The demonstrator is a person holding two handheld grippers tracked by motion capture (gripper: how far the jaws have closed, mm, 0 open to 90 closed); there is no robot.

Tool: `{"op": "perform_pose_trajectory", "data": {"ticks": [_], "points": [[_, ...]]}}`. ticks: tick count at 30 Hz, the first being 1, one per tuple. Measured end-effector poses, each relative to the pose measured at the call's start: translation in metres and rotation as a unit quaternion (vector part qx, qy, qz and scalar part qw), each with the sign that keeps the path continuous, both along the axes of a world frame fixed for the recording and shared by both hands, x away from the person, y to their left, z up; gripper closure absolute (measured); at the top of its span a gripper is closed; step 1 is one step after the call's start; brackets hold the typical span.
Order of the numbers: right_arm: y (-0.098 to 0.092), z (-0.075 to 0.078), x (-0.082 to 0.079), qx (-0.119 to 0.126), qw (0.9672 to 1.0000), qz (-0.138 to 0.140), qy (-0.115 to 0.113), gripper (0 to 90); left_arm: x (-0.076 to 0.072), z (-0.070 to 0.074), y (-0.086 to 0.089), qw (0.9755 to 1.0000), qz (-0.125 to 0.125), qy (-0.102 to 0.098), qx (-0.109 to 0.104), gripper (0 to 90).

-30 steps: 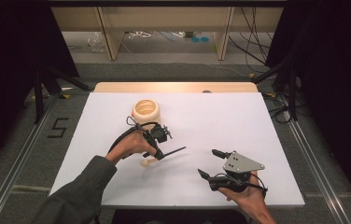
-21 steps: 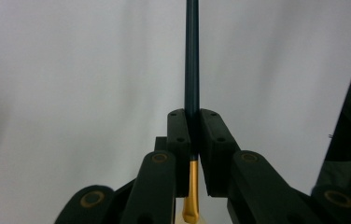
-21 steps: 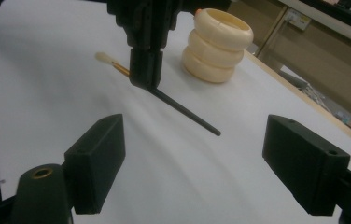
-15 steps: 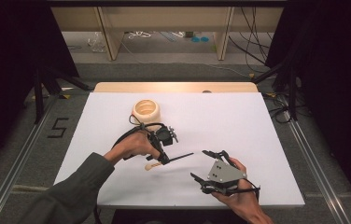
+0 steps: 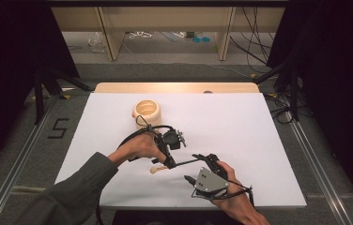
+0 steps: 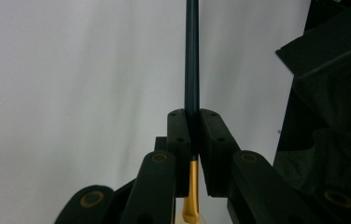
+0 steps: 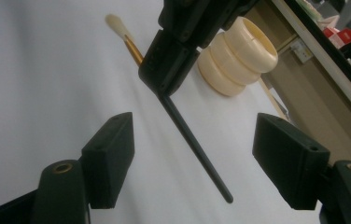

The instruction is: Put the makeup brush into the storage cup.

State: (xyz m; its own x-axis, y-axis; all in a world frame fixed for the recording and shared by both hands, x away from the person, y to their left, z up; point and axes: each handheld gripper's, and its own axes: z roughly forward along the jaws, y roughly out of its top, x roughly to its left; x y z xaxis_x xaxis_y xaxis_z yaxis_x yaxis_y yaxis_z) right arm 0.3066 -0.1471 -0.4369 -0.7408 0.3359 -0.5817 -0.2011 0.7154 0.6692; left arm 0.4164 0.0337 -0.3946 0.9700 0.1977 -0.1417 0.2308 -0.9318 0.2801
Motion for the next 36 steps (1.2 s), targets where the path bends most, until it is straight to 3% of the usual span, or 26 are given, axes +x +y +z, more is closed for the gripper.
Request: {"op": "perform_pose_trajectory", "data": {"ticks": [8, 13, 17, 19, 21, 22, 23, 28, 29, 31, 32, 34, 36], "points": [[0.007, -0.003, 0.001, -0.033, 0.9992, 0.012, -0.019, 34.6, -0.005, 0.004, 0.004, 1.0000, -0.003, -0.005, -0.008, 83.2], [0.013, -0.004, 0.000, -0.054, 0.9974, 0.015, -0.046, 38.1, -0.007, 0.005, 0.011, 0.9999, 0.005, 0.001, -0.012, 83.1], [0.016, -0.004, 0.001, -0.076, 0.9946, 0.023, -0.066, 40.3, -0.008, 0.005, 0.012, 0.9999, 0.004, 0.001, -0.014, 83.2], [0.018, -0.003, 0.003, -0.097, 0.9908, 0.031, -0.088, 41.5, -0.009, 0.005, 0.011, 0.9999, 0.000, 0.007, -0.015, 83.2], [0.019, -0.004, 0.002, -0.100, 0.9904, 0.030, -0.091, 42.1, -0.009, 0.005, 0.011, 0.9998, 0.000, 0.008, -0.016, 83.2], [0.020, -0.005, 0.001, -0.096, 0.9918, 0.027, -0.080, 42.6, -0.009, 0.005, 0.011, 0.9998, -0.001, 0.010, -0.014, 83.2], [0.021, -0.005, 0.001, -0.111, 0.9888, 0.032, -0.094, 43.1, -0.009, 0.005, 0.010, 0.9999, -0.003, 0.007, -0.014, 83.2], [0.025, -0.007, -0.001, -0.128, 0.9861, 0.030, -0.102, 46.9, -0.011, 0.005, 0.009, 0.9999, -0.002, 0.010, -0.012, 83.2], [0.024, -0.006, -0.001, -0.141, 0.9829, 0.031, -0.114, 47.5, -0.011, 0.005, 0.008, 0.9999, -0.003, 0.010, -0.013, 83.1], [0.026, -0.008, -0.002, -0.149, 0.9815, 0.035, -0.116, 49.4, -0.011, 0.005, 0.007, 0.9998, -0.002, 0.011, -0.014, 83.1], [0.027, -0.008, -0.002, -0.159, 0.9790, 0.039, -0.122, 50.1, -0.011, 0.005, 0.007, 0.9998, -0.004, 0.012, -0.014, 83.2], [0.028, -0.008, -0.003, -0.161, 0.9789, 0.032, -0.122, 51.9, -0.011, 0.006, 0.006, 0.9998, -0.003, 0.014, -0.013, 83.2], [0.029, -0.008, -0.002, -0.173, 0.9746, 0.041, -0.136, 53.4, -0.011, 0.005, 0.006, 0.9998, -0.008, 0.015, -0.011, 83.2]]}}
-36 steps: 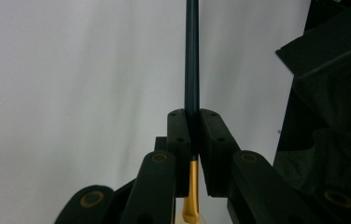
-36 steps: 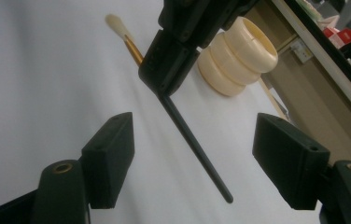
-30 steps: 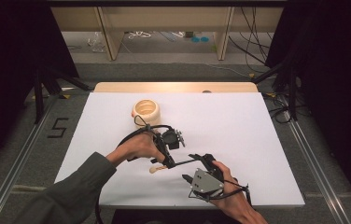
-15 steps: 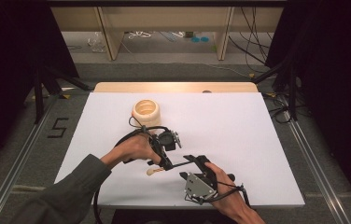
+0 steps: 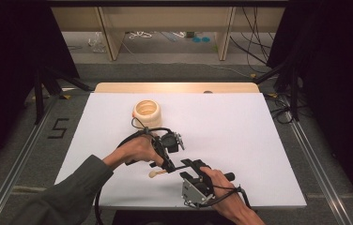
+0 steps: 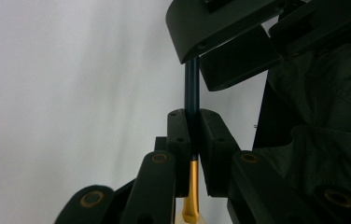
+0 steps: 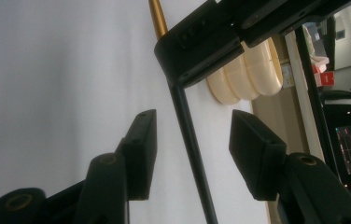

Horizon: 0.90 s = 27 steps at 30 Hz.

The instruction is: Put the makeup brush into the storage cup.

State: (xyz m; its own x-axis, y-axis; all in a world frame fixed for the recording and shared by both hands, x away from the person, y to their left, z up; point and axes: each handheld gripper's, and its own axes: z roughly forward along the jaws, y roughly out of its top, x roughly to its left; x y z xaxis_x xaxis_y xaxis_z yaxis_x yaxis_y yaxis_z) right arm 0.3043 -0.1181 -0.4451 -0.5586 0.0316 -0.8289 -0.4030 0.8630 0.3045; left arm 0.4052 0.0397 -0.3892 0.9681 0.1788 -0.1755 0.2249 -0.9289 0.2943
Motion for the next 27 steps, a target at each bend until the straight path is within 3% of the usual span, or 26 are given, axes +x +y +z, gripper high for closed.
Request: {"op": "perform_pose_trajectory", "data": {"ticks": [7, 13, 17, 23, 27], "points": [[0.0020, -0.0008, -0.0011, -0.013, 0.9999, 0.001, -0.007, 57.4, -0.0011, 0.0007, -0.0005, 1.0000, 0.001, 0.001, -0.005, 83.1], [0.0018, 0.0012, 0.0008, -0.020, 0.9995, 0.020, -0.011, 61.2, -0.0028, 0.0014, -0.0004, 1.0000, 0.004, 0.005, -0.005, 83.2], [0.0019, -0.0001, -0.0008, -0.020, 0.9997, 0.013, -0.007, 64.1, -0.0029, 0.0013, -0.0013, 0.9999, 0.005, 0.007, -0.005, 83.1], [0.0035, 0.0011, -0.0025, -0.033, 0.9991, 0.019, -0.021, 68.0, -0.0034, 0.0010, -0.0038, 0.9999, -0.004, 0.007, -0.006, 83.2], [0.0038, -0.0011, -0.0039, -0.034, 0.9993, 0.015, -0.012, 71.1, -0.0041, 0.0000, -0.0043, 0.9999, -0.003, 0.013, -0.004, 83.2]]}}
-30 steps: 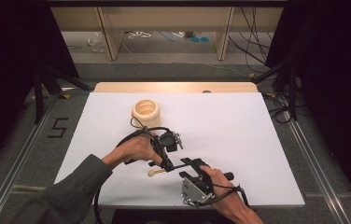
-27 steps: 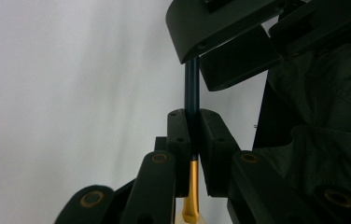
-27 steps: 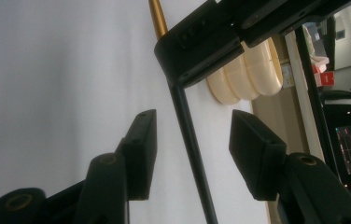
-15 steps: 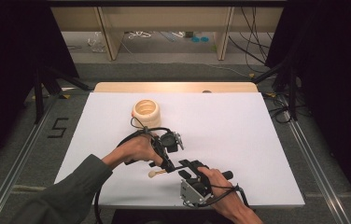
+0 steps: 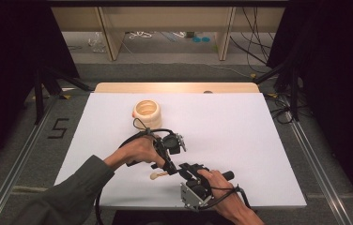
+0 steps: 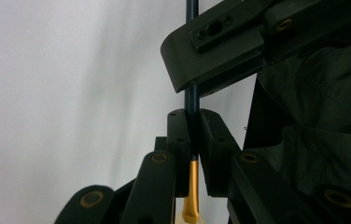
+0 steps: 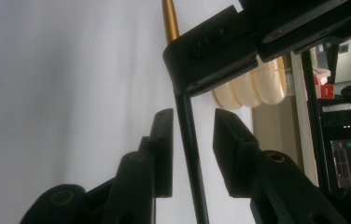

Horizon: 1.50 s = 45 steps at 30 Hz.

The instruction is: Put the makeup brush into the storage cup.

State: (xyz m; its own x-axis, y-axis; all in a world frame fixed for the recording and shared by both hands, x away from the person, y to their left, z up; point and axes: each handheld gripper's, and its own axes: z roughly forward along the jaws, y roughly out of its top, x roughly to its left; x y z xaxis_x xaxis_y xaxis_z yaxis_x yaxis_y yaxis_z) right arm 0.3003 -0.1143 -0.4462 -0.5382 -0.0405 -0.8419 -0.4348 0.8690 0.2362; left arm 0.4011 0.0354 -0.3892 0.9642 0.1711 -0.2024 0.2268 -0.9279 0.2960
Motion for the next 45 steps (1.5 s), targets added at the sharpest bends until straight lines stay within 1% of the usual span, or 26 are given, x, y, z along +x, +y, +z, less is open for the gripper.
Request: {"op": "perform_pose_trajectory", "data": {"ticks": [1, 4, 7, 10, 11, 12, 14, 15, 16, 17, 22, 23, 24, 27, 31, 32, 33, 34, 35, 37, 38, 40, 42, 43, 44, 45], "points": [[0.000, 0.000, 0.001, -0.008, 0.9999, 0.007, 0.003, 71.8, 0.000, 0.000, 0.000, 1.0000, 0.003, 0.003, 0.000, 83.1], [0.000, -0.001, -0.001, -0.005, 1.0000, 0.002, 0.003, 72.7, 0.001, 0.000, 0.000, 1.0000, -0.002, 0.001, 0.001, 83.1], [0.000, 0.000, 0.000, -0.013, 0.9999, 0.009, 0.001, 73.7, 0.000, 0.000, 0.000, 1.0000, -0.002, 0.002, 0.002, 83.2], [0.000, 0.000, 0.000, -0.014, 0.9999, 0.006, -0.001, 74.6, 0.000, 0.000, 0.000, 1.0000, -0.001, 0.002, 0.001, 83.1], [0.000, 0.000, -0.001, -0.019, 0.9998, 0.006, 0.004, 74.7, -0.001, 0.000, 0.000, 1.0000, -0.001, 0.003, -0.001, 83.1], [0.001, 0.001, 0.000, -0.020, 0.9997, 0.014, -0.008, 74.7, -0.001, 0.000, 0.000, 1.0000, -0.002, 0.004, 0.001, 83.2], [0.001, 0.001, 0.000, -0.023, 0.9996, 0.018, -0.004, 75.3, -0.001, -0.001, -0.001, 1.0000, -0.005, 0.004, 0.003, 83.1], [0.002, 0.001, 0.001, -0.027, 0.9991, 0.031, -0.004, 75.8, -0.001, -0.001, -0.001, 1.0000, -0.004, 0.003, 0.003, 83.1], [0.002, 0.001, 0.001, -0.027, 0.9992, 0.029, -0.006, 76.1, -0.001, -0.001, -0.002, 1.0000, -0.003, 0.005, 0.002, 83.2], [0.001, 0.000, 0.000, -0.025, 0.9996, 0.015, -0.001, 76.6, -0.001, -0.001, -0.002, 1.0000, -0.006, 0.003, 0.003, 83.1], [0.001, -0.001, -0.001, -0.026, 0.9995, 0.014, 0.006, 81.0, -0.002, -0.001, -0.003, 0.9999, -0.011, 0.001, 0.005, 83.1], [0.001, -0.001, -0.001, -0.030, 0.9993, 0.019, 0.009, 81.9, -0.002, -0.001, -0.003, 0.9999, -0.011, 0.002, 0.004, 83.1], [0.001, -0.001, -0.001, -0.039, 0.9989, 0.026, 0.002, 83.5, -0.002, -0.001, -0.003, 0.9999, -0.010, 0.001, 0.003, 83.1], [0.001, -0.001, 0.000, -0.044, 0.9985, 0.032, 0.002, 84.2, -0.002, -0.001, -0.003, 1.0000, -0.010, 0.002, 0.002, 83.1], [0.000, 0.000, -0.002, -0.041, 0.9988, 0.026, -0.002, 84.4, -0.002, 0.000, -0.002, 1.0000, -0.003, 0.004, -0.005, 83.0], [-0.001, -0.001, -0.003, -0.035, 0.9992, 0.017, 0.009, 84.4, -0.003, 0.001, -0.001, 0.9999, 0.000, 0.006, -0.010, 82.9], [-0.002, 0.001, -0.002, -0.033, 0.9993, 0.018, 0.007, 84.5, -0.002, 0.003, 0.000, 0.9999, -0.001, 0.003, -0.013, 82.5], [-0.002, 0.003, -0.001, -0.032, 0.9991, 0.028, -0.001, 84.5, -0.002, 0.004, 0.000, 0.9998, 0.006, -0.003, -0.019, 80.5], [-0.003, 0.003, -0.001, -0.022, 0.9995, 0.020, 0.007, 84.5, -0.001, 0.006, 0.002, 0.9997, 0.006, -0.008, -0.022, 76.0], [-0.007, 0.005, 0.001, -0.010, 0.9997, 0.018, 0.015, 84.5, -0.003, 0.011, 0.006, 0.9988, 0.026, -0.018, -0.038, 66.9], [-0.009, 0.005, 0.003, -0.006, 0.9996, 0.016, 0.020, 84.5, -0.003, 0.013, 0.008, 0.9981, 0.027, -0.025, -0.050, 61.3], [-0.013, 0.006, 0.006, 0.013, 0.9992, 0.008, 0.038, 84.5, -0.007, 0.016, 0.013, 0.9944, 0.052, -0.029, -0.087, 56.2], [-0.018, 0.007, 0.009, 0.025, 0.9985, -0.002, 0.048, 84.6, -0.007, 0.022, 0.022, 0.9923, 0.052, -0.052, -0.100, 49.5], [-0.020, 0.007, 0.009, 0.040, 0.9970, -0.012, 0.065, 84.5, -0.008, 0.025, 0.026, 0.9897, 0.061, -0.060, -0.115, 47.2], [-0.022, 0.009, 0.012, 0.042, 0.9969, -0.005, 0.066, 84.6, -0.008, 0.028, 0.032, 0.9875, 0.065, -0.072, -0.124, 45.2], [-0.024, 0.009, 0.012, 0.057, 0.9950, -0.020, 0.079, 84.6, -0.009, 0.030, 0.038, 0.9839, 0.075, -0.085, -0.139, 42.9]]}}
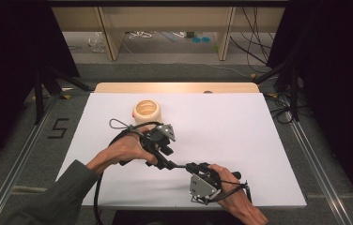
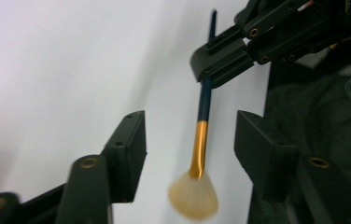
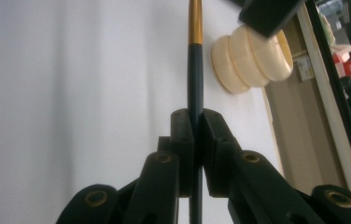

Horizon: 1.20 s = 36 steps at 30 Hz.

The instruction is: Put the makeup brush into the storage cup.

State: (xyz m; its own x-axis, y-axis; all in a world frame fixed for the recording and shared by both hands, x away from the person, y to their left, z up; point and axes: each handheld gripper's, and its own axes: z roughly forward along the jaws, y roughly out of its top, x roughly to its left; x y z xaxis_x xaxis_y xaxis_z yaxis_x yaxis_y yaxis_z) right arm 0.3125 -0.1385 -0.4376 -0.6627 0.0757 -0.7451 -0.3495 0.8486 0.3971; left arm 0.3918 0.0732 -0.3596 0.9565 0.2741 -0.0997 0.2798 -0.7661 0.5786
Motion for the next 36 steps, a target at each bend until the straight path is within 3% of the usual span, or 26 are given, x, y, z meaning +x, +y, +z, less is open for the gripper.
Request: {"op": "perform_pose_trajectory", "data": {"ticks": [1, 3, 4, 5, 7, 11, 12, 13, 17, 21, 24, 25, 26, 27, 28, 29, 32, 33, 34, 35, 36], "points": [[-0.003, 0.002, 0.002, 0.006, 1.0000, -0.001, -0.003, 84.6, 0.000, 0.002, 0.006, 0.9998, 0.006, -0.017, -0.011, 40.1], [-0.008, 0.004, 0.008, 0.023, 0.9996, 0.000, 0.013, 84.6, -0.001, 0.005, 0.018, 0.9983, 0.019, -0.041, -0.037, 36.2], [-0.008, 0.002, 0.008, 0.070, 0.9963, -0.022, 0.045, 84.6, -0.003, 0.005, 0.023, 0.9967, 0.034, -0.047, -0.058, 34.3], [-0.011, 0.003, 0.008, 0.085, 0.9937, -0.033, 0.066, 84.6, -0.005, 0.005, 0.027, 0.9949, 0.044, -0.054, -0.074, 32.4], [-0.016, 0.004, 0.012, 0.109, 0.9898, -0.045, 0.079, 84.6, -0.008, 0.003, 0.034, 0.9904, 0.063, -0.068, -0.102, 30.6], [-0.021, 0.007, 0.015, 0.152, 0.9811, -0.055, 0.106, 84.6, -0.014, -0.002, 0.041, 0.9833, 0.087, -0.085, -0.135, 27.6], [-0.022, 0.007, 0.017, 0.156, 0.9803, -0.056, 0.108, 84.5, -0.014, -0.002, 0.041, 0.9833, 0.087, -0.085, -0.135, 26.8], [-0.022, 0.007, 0.017, 0.160, 0.9789, -0.060, 0.112, 84.5, -0.017, -0.006, 0.043, 0.9805, 0.096, -0.093, -0.144, 26.5], [-0.026, 0.007, 0.020, 0.181, 0.9731, -0.069, 0.125, 84.5, -0.025, -0.010, 0.046, 0.9754, 0.109, -0.101, -0.163, 24.7], [-0.032, 0.010, 0.023, 0.216, 0.9637, -0.078, 0.136, 84.5, -0.027, -0.021, 0.050, 0.9659, 0.143, -0.120, -0.179, 21.8], [-0.035, 0.011, 0.024, 0.239, 0.9561, -0.085, 0.147, 84.5, -0.028, -0.031, 0.055, 0.9593, 0.162, -0.118, -0.199, 21.6], [-0.035, 0.011, 0.024, 0.239, 0.9561, -0.085, 0.147, 84.5, -0.028, -0.031, 0.055, 0.9593, 0.162, -0.118, -0.199, 21.5], [-0.036, 0.011, 0.025, 0.248, 0.9531, -0.085, 0.151, 84.5, -0.030, -0.036, 0.057, 0.9551, 0.171, -0.116, -0.212, 21.4], [-0.036, 0.011, 0.025, 0.252, 0.9523, -0.084, 0.151, 84.5, -0.031, -0.039, 0.058, 0.9531, 0.176, -0.118, -0.216, 21.3], [-0.036, 0.011, 0.025, 0.252, 0.9523, -0.084, 0.151, 84.5, -0.031, -0.039, 0.058, 0.9531, 0.176, -0.118, -0.216, 20.9], [-0.035, 0.011, 0.025, 0.256, 0.9508, -0.082, 0.154, 84.5, -0.032, -0.045, 0.059, 0.9486, 0.186, -0.118, -0.227, 20.7], [-0.034, 0.012, 0.025, 0.264, 0.9475, -0.080, 0.161, 84.5, -0.034, -0.051, 0.061, 0.9418, 0.198, -0.121, -0.243, 20.5], [-0.034, 0.012, 0.025, 0.264, 0.9475, -0.080, 0.161, 84.5, -0.034, -0.051, 0.061, 0.9418, 0.198, -0.121, -0.243, 20.1], [-0.034, 0.012, 0.025, 0.266, 0.9470, -0.081, 0.162, 84.5, -0.035, -0.053, 0.062, 0.9376, 0.207, -0.115, -0.255, 19.4], [-0.034, 0.012, 0.025, 0.266, 0.9470, -0.081, 0.162, 84.5, -0.035, -0.053, 0.062, 0.9376, 0.207, -0.115, -0.255, 18.8], [-0.034, 0.011, 0.025, 0.269, 0.9459, -0.080, 0.163, 84.5, -0.036, -0.055, 0.062, 0.9314, 0.222, -0.110, -0.267, 18.8]]}}
